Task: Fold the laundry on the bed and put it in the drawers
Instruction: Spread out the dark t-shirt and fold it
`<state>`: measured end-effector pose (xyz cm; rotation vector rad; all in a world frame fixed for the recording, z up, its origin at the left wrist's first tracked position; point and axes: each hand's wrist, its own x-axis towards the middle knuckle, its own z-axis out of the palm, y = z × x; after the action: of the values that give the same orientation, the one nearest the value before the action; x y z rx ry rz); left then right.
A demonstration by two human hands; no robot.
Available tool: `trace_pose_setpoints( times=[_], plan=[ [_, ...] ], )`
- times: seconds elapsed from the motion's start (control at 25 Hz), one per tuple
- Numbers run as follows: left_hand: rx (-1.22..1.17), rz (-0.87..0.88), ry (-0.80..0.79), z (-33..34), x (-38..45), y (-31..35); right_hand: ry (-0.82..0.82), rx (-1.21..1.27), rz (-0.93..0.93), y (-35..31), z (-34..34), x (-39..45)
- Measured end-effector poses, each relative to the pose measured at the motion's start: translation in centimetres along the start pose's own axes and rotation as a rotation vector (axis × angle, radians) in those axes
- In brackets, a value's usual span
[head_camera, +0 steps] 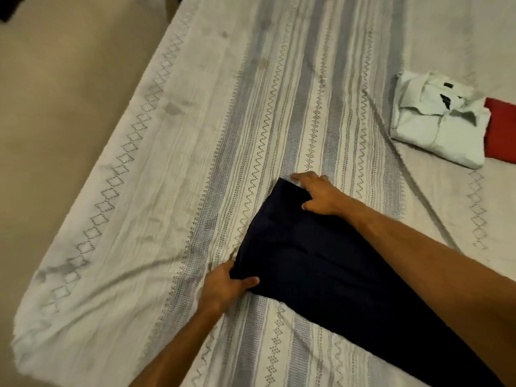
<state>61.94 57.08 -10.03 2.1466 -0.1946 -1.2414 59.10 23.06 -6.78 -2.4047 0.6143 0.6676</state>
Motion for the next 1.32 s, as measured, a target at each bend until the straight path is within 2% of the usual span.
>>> trace_pose_setpoints(
  times=[0.24,0.44,0.52,0.64,0.76,0.88,1.0,1.08,1.24,1.32],
  plan=[
    [-0.746,-0.058,0.191,3.2,-2.4,0.9,0.059,0.121,-0.084,-0.3,-1.1,1.6],
    [-1.033,-0.057,0.271,6.4,-3.4,1.0,-0.012,0.168,-0.109,0.0,-2.1,1.4],
    [-1.035,-0.073,0.323,7.1,-2.5,0.8,-0.009,0.206,-0.116,0.1,-2.6,1.4],
    [-0.884,-0.007,0.483,7.5,-2.7,1.2,-0.092,0.182,-0.166,-0.7,-3.1,1.1],
    [-0.736,0.087,0.631,8.9,-5.1,3.2,-0.047,0.155,-0.278,-0.4,-3.9,-0.9],
    [-0.770,0.128,0.690,10.9,-8.6,5.9,-0.038,0.183,-0.349,1.5,-6.2,-4.4],
    [-0.848,0.197,0.633,15.3,-12.9,7.9,-0.135,0.404,-0.310,6.0,-7.9,-10.3],
    [-0.807,0.296,0.620,19.7,-15.4,8.0,-0.205,0.552,-0.243,10.1,-7.7,-13.7],
    [-0.451,0.442,0.689,28.8,-17.3,6.7,-0.227,0.844,-0.121,17.4,-4.8,-17.6],
    [-0.215,0.479,0.655,33.4,-16.5,4.7,-0.188,1.004,-0.003,21.6,-2.3,-18.6]
  ],
)
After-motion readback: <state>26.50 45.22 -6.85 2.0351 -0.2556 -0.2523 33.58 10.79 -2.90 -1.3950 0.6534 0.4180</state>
